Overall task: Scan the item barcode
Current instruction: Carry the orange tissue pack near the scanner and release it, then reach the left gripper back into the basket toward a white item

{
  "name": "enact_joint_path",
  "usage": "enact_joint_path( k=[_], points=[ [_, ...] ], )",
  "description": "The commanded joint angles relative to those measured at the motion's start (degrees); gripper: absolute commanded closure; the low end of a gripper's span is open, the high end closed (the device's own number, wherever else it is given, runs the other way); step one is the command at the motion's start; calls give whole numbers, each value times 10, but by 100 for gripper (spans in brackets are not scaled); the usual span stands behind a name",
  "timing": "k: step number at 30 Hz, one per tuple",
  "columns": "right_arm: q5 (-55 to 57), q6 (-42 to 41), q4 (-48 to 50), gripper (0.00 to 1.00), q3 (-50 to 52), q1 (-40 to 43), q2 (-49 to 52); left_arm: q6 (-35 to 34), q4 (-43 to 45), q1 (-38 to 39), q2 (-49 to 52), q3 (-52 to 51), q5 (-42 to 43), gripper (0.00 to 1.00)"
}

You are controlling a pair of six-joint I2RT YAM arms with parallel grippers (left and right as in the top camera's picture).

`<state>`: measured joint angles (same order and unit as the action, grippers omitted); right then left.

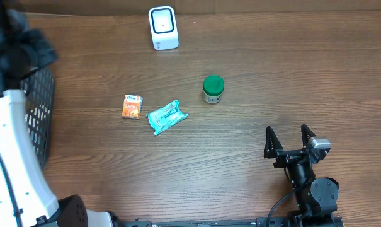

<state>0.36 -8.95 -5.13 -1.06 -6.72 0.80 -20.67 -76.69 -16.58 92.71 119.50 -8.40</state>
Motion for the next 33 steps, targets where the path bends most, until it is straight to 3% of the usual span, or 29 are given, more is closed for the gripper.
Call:
enact_joint_path(
  k=[1,8,13,16,22,24,26,33],
  points=[
    [0,2,3,0,6,3,-6,-36,-11,-77,5,2,24,33],
    [0,2,3,0,6,3,-6,-24,-6,-235,24,-42,126,31],
    [0,2,3,0,6,3,-6,27,0,-291,28,-100,113,30],
    [0,2,3,0,6,3,-6,56,26,-322,30,-153,135,21],
    [0,2,3,0,6,3,-6,177,75,-356,52,-241,203,20],
    [0,2,3,0,6,3,-6,225,91,-355,69,-257,228,14],
    [0,2,3,0,6,3,-6,270,95,-354,93,-264,257,14],
    [0,2,3,0,6,3,-6,322,93,-353,194,-264,310,14]
  ],
)
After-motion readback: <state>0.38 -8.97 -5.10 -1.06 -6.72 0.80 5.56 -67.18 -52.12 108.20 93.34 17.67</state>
